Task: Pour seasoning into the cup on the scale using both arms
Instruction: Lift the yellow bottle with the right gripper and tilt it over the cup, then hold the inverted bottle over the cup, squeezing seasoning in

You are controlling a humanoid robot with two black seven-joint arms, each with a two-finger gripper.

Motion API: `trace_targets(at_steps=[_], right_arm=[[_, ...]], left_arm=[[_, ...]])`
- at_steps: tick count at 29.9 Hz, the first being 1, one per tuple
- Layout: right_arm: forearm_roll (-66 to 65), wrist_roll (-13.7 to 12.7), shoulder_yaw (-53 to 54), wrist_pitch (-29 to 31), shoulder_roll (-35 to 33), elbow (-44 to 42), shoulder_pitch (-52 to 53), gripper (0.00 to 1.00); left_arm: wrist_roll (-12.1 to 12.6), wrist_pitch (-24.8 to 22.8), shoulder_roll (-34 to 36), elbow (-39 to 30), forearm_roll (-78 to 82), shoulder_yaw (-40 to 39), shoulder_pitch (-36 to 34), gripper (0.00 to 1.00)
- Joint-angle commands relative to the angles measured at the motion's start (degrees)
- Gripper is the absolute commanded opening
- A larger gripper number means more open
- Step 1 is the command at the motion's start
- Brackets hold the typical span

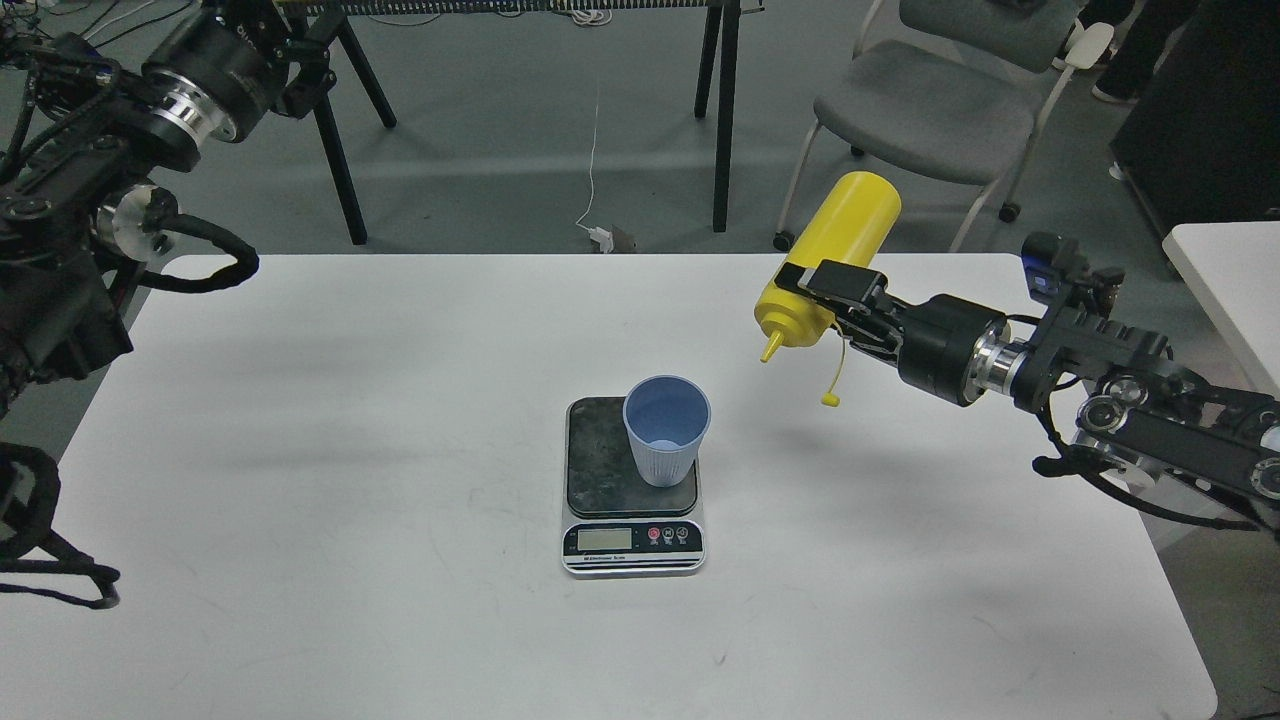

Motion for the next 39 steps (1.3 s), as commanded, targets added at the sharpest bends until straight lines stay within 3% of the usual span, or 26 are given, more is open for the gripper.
trace_targets(at_steps=[1, 12, 19, 39], right_arm=[[-1.81, -0.13, -3.41, -0.92, 0.15, 0.26, 6.06, 0.26], [-6.82, -1.62, -18.27, -1.0, 4.53, 1.66, 18.11, 0.26], [-8.4, -1.89, -19.94, -2.41, 8.93, 0.0, 17.76, 0.26], [-10.43, -1.8, -21.88, -4.17, 10.87, -4.48, 18.29, 0.27]], left_arm=[[0.0, 0.0, -0.01, 0.0, -0.04, -0.04, -0.01, 0.99], [0.0, 0.0, 0.26, 0.0, -0.04, 0.05, -0.01, 0.99], [0.0, 0.0, 0.34, 0.0, -0.04, -0.04, -0.01, 0.99], [0.0, 0.0, 0.08, 0.0, -0.04, -0.04, -0.01, 0.99]])
